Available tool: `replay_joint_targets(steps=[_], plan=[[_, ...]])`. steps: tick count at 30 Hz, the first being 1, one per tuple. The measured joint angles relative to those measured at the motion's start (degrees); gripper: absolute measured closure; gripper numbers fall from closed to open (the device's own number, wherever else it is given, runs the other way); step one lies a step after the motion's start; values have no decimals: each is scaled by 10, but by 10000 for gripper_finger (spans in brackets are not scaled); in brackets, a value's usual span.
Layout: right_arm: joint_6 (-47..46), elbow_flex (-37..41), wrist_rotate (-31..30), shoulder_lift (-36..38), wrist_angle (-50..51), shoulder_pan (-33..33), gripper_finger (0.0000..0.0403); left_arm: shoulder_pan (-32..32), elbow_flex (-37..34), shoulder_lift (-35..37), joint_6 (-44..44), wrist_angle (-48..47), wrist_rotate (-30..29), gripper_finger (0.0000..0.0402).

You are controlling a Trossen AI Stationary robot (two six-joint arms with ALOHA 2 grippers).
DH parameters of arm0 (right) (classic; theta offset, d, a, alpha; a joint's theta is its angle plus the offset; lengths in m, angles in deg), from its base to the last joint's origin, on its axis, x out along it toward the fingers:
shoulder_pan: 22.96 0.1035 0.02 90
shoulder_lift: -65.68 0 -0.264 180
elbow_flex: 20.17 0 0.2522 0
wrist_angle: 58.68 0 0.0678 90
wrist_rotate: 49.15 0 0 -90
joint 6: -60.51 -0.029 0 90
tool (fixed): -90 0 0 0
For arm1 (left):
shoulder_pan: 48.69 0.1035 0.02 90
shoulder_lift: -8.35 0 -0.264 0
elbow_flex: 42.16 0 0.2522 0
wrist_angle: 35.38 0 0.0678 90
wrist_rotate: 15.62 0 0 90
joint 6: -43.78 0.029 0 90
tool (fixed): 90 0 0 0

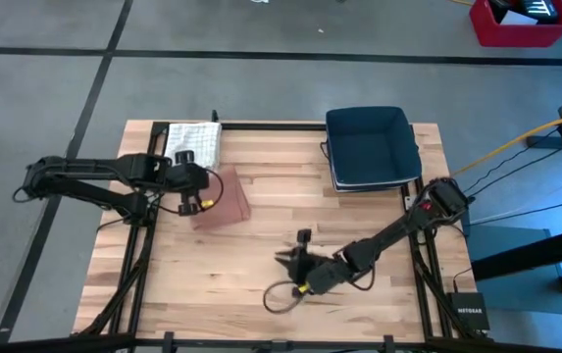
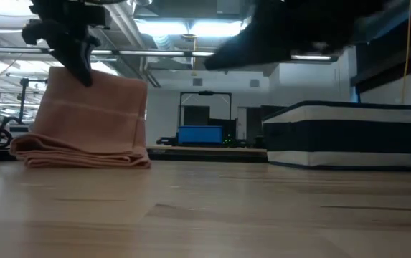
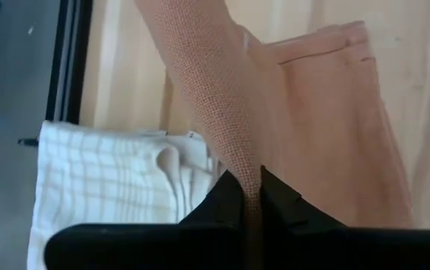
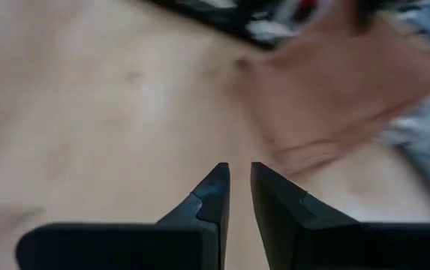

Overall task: Fold towel
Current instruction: Put the brown towel on the top center of the table

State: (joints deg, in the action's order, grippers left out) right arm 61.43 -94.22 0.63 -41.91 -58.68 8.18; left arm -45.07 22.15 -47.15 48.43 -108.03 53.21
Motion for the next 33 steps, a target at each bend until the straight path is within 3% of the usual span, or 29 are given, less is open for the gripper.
replay_joint_targets(steps=[3,6,11,15,18,22,26,28,33], plan=[[53,-19,-53,1,0,-30,343,-21,0,0,1,0,0,397],[95,-26,-33,2,2,-82,343,-36,0,0,1,0,0,398],[48,-28,179,1,3,-206,319,-55,0,0,-3,4,0,395],[-14,-27,314,1,-7,-306,252,-68,0,0,5,24,0,397],[-50,-28,380,-7,-62,-362,191,-72,0,0,14,39,0,398],[-68,-28,467,-35,-146,-393,116,-74,0,0,14,48,0,394],[-67,-28,580,-51,-205,-394,76,-74,0,0,14,50,0,396],[-67,-28,579,-56,-209,-389,69,-74,0,0,14,50,0,398],[-36,-28,493,-74,-222,-387,68,-74,0,0,16,60,0,394]])
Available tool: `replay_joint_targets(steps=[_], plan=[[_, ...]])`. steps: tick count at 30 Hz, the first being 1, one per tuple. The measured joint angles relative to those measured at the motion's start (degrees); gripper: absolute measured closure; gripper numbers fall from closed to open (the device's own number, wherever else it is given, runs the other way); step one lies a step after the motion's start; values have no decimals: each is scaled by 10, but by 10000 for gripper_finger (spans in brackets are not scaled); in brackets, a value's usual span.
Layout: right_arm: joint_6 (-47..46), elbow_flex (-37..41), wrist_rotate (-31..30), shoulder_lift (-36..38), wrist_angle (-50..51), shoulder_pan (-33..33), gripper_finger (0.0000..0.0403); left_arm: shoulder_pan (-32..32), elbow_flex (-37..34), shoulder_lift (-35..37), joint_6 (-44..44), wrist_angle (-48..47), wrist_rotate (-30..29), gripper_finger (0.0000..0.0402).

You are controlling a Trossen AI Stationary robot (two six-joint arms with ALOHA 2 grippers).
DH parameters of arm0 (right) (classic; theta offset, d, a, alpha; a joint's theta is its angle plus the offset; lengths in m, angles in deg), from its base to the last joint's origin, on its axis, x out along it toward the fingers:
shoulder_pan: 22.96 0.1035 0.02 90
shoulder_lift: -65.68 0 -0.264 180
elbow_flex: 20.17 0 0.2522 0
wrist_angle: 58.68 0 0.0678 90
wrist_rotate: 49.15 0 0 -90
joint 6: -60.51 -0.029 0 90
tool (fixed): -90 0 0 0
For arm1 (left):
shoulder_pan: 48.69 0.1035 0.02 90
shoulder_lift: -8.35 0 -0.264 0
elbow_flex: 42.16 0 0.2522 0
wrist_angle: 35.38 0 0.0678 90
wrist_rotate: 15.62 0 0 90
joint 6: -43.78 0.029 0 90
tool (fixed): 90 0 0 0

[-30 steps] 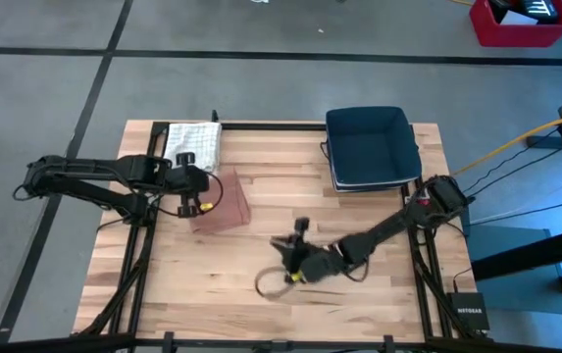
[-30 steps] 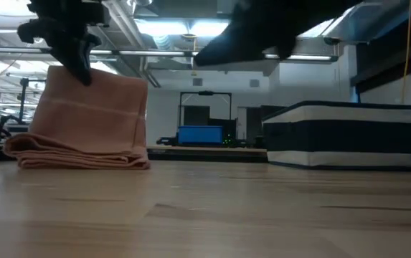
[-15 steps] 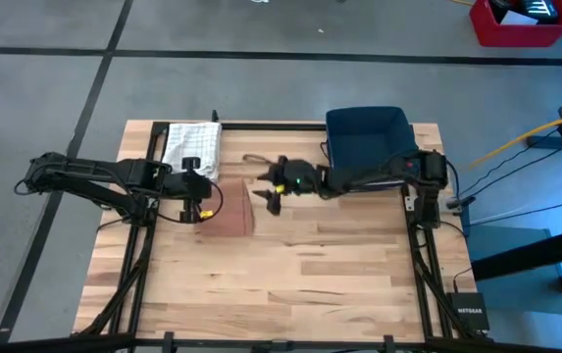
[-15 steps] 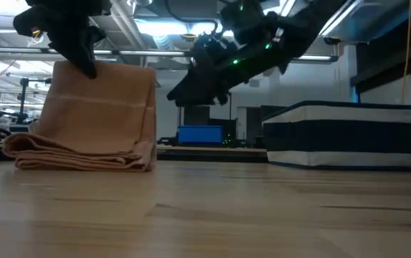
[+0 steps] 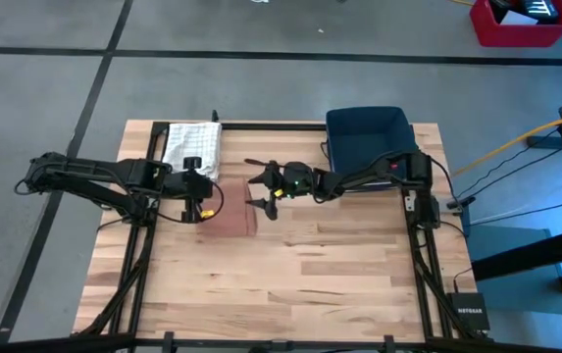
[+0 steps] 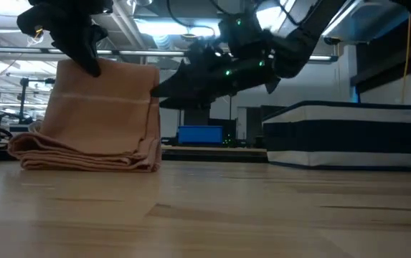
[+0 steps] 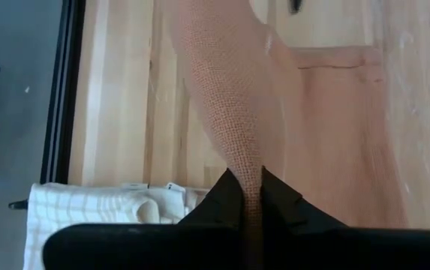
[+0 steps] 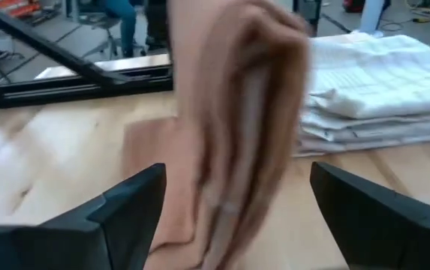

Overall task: Fold towel
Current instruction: Put the brown towel on the top center of the table

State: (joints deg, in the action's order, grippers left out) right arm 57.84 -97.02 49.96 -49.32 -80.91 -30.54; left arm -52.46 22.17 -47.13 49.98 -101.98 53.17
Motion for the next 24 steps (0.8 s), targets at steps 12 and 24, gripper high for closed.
replay_joint_targets(steps=[12,24], plan=[[-20,-48,-3,-79,-47,9,68,0,0,0,1,1,0,392],[-31,-110,35,-118,-49,16,146,0,0,0,2,16,0,390]])
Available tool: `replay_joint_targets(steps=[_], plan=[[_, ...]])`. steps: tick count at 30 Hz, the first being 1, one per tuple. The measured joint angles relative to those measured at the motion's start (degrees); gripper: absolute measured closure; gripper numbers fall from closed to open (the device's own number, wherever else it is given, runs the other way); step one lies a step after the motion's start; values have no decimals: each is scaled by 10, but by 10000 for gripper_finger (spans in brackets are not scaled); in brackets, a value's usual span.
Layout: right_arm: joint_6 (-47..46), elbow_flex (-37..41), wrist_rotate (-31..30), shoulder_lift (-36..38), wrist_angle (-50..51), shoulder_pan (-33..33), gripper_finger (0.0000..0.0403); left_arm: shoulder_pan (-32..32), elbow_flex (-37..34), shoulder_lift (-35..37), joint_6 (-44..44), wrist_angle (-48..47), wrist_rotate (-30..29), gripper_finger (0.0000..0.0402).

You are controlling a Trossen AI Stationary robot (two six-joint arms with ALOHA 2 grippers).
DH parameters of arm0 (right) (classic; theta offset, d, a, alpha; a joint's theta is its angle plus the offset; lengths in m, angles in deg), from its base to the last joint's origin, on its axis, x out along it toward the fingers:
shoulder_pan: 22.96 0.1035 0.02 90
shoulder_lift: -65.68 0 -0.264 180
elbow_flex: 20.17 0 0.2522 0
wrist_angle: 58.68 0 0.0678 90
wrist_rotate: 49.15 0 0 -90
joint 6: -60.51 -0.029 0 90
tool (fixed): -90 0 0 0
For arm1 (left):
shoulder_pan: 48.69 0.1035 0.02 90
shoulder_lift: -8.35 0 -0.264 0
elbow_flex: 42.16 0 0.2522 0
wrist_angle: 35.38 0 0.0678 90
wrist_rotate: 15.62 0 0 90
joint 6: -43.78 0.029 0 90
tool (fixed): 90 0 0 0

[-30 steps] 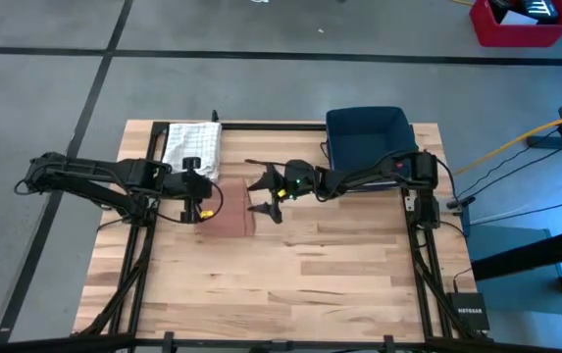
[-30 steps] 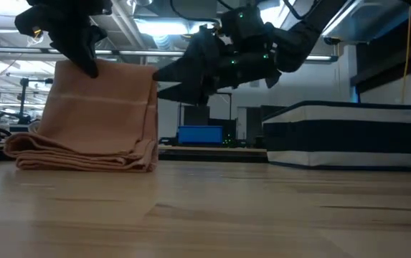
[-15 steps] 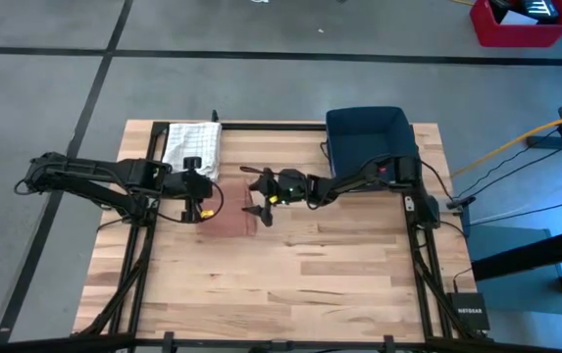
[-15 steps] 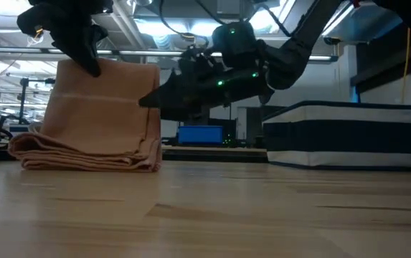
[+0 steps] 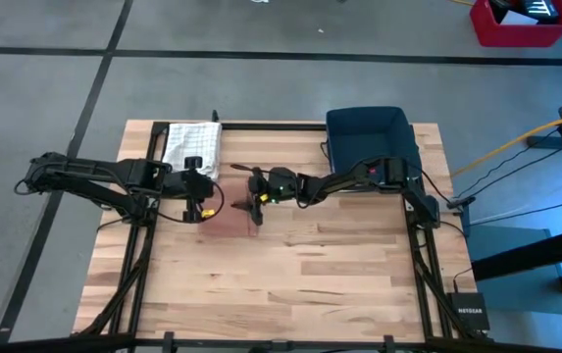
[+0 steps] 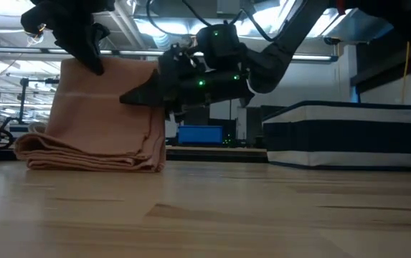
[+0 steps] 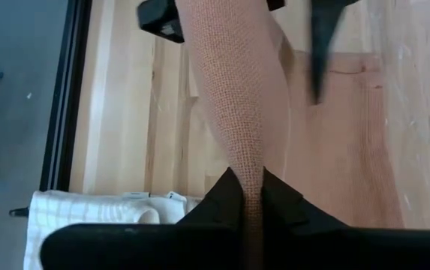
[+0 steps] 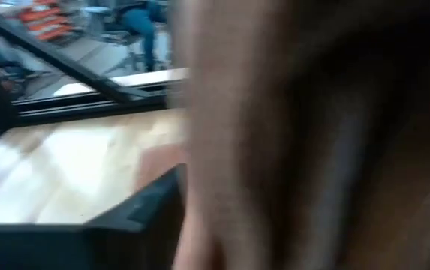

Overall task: Fold towel
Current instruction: Put the brown towel on the top center of the table

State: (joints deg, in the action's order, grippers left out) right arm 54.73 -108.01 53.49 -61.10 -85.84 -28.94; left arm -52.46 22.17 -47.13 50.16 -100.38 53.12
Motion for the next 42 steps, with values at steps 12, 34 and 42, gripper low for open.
replay_joint_targets(steps=[12,34,42], plan=[[50,0,-26,0,9,6,378,4,0,0,-39,8,0,384],[59,-199,-41,3,162,-33,392,16,298,32,-81,-153,-225,215],[4,-278,-36,-31,164,-61,392,16,308,65,-49,-110,-226,215]])
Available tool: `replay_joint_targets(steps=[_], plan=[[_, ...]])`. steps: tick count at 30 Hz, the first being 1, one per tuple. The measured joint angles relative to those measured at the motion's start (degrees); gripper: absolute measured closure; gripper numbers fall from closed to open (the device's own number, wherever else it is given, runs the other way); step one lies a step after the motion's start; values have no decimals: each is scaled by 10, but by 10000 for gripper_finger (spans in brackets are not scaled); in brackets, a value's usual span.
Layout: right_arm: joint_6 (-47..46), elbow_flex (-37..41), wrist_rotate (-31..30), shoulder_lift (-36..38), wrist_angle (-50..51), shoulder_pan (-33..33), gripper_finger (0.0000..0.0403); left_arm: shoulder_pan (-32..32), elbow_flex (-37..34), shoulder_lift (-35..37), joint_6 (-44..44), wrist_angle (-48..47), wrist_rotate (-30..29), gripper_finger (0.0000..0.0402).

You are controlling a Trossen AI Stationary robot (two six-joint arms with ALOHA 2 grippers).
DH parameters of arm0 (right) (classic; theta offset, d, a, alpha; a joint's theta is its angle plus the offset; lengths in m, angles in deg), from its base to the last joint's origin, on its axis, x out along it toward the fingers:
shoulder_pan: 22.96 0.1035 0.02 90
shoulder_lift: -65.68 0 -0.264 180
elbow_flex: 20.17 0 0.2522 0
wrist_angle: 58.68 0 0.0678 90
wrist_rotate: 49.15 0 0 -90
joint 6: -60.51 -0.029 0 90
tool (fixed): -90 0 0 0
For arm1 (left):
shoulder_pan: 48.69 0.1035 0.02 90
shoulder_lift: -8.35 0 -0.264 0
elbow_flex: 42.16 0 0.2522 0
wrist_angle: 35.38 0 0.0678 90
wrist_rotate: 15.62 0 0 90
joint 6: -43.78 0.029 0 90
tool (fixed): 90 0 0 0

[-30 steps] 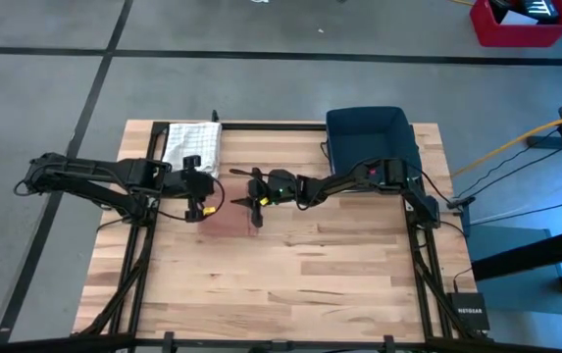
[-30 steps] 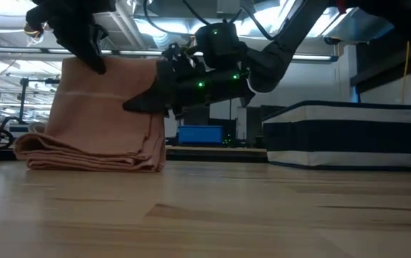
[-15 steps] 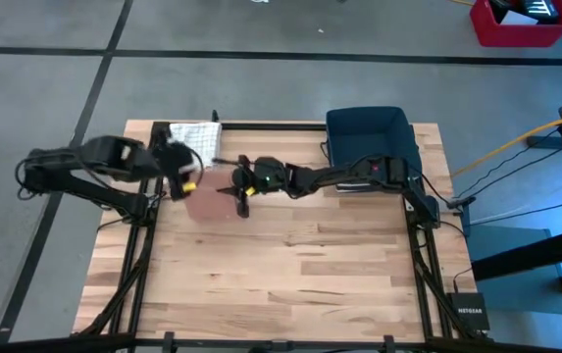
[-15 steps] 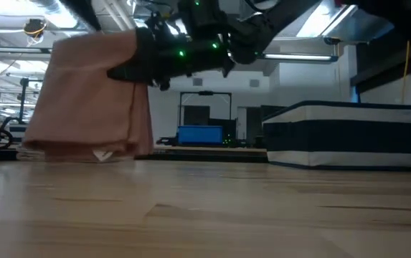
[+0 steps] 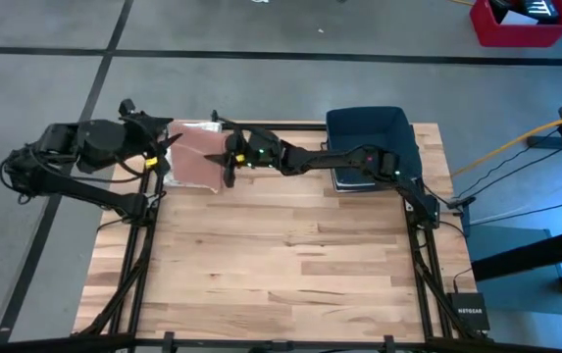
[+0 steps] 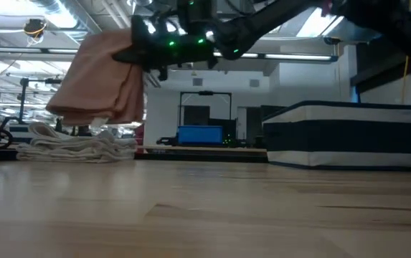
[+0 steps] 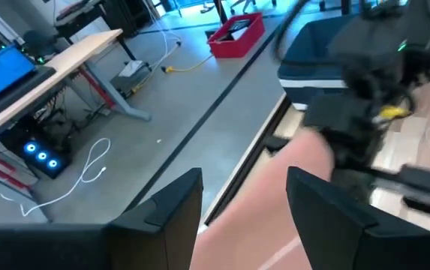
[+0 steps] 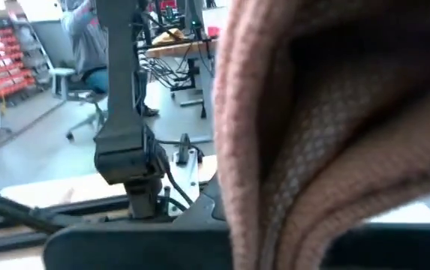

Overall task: Fold towel
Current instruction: Put the brown towel on the top center of the table

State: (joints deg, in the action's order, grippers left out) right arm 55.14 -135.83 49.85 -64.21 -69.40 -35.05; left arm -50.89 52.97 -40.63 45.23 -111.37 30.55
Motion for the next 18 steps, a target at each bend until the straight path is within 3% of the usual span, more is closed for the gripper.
replay_joint_targets(steps=[11,18], plan=[[-132,-318,73,-178,71,-29,391,0,0,-7,1,-2,1,215],[-219,-315,89,-242,17,-57,390,0,-1,-11,1,-3,1,215]])
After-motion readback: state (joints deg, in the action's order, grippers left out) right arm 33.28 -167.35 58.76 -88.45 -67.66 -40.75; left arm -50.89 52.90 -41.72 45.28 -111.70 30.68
